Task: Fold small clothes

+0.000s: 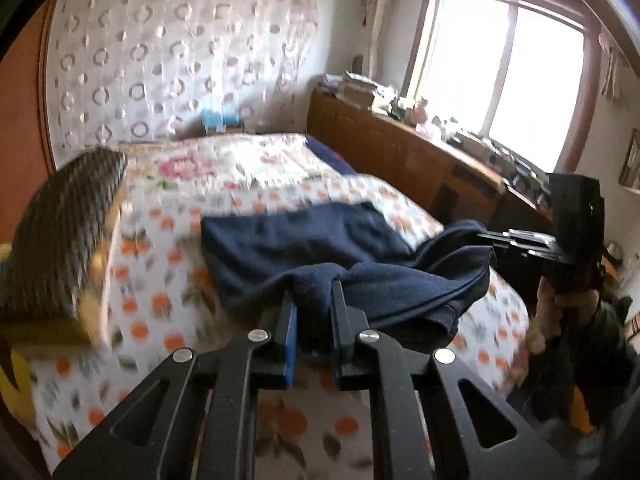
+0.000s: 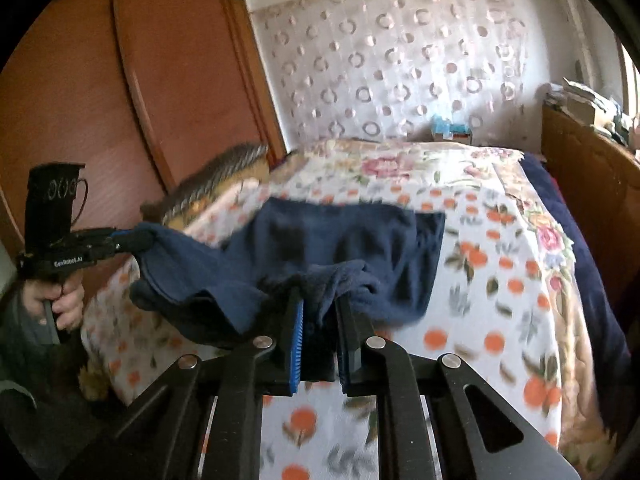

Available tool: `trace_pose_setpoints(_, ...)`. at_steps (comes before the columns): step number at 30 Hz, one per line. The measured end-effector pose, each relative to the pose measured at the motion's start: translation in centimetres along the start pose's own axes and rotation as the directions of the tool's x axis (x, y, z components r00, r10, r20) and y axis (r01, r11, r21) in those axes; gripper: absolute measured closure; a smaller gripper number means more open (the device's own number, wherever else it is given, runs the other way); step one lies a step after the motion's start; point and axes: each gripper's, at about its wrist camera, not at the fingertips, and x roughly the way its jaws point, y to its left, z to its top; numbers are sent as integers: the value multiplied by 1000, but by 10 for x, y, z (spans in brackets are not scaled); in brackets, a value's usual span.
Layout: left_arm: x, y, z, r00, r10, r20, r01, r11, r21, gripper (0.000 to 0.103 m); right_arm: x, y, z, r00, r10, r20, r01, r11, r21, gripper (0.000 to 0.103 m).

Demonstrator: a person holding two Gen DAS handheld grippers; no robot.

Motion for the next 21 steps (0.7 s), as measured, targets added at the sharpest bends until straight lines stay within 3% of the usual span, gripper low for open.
trace_pose_setpoints(4, 23, 15, 33, 999, 26, 19, -25, 999, -22, 89, 19, -14, 27, 1000, -10, 19, 9, 1000, 3, 89)
trace_pose_setpoints(10, 67, 38, 65, 997, 79, -9, -79, 996, -36, 89, 67, -37, 59, 999, -49, -24, 49, 999, 9, 89)
trace_pose_setpoints(17, 116, 63, 76, 991, 106, -78, -110, 992, -55, 88, 108, -54, 81, 993, -88, -84, 88, 996, -4, 89)
trace_pose_setpoints(21, 130, 71, 72, 990, 82, -113, -91, 993, -78, 85, 114, -51, 92, 981, -156, -113, 153, 988, -28, 75)
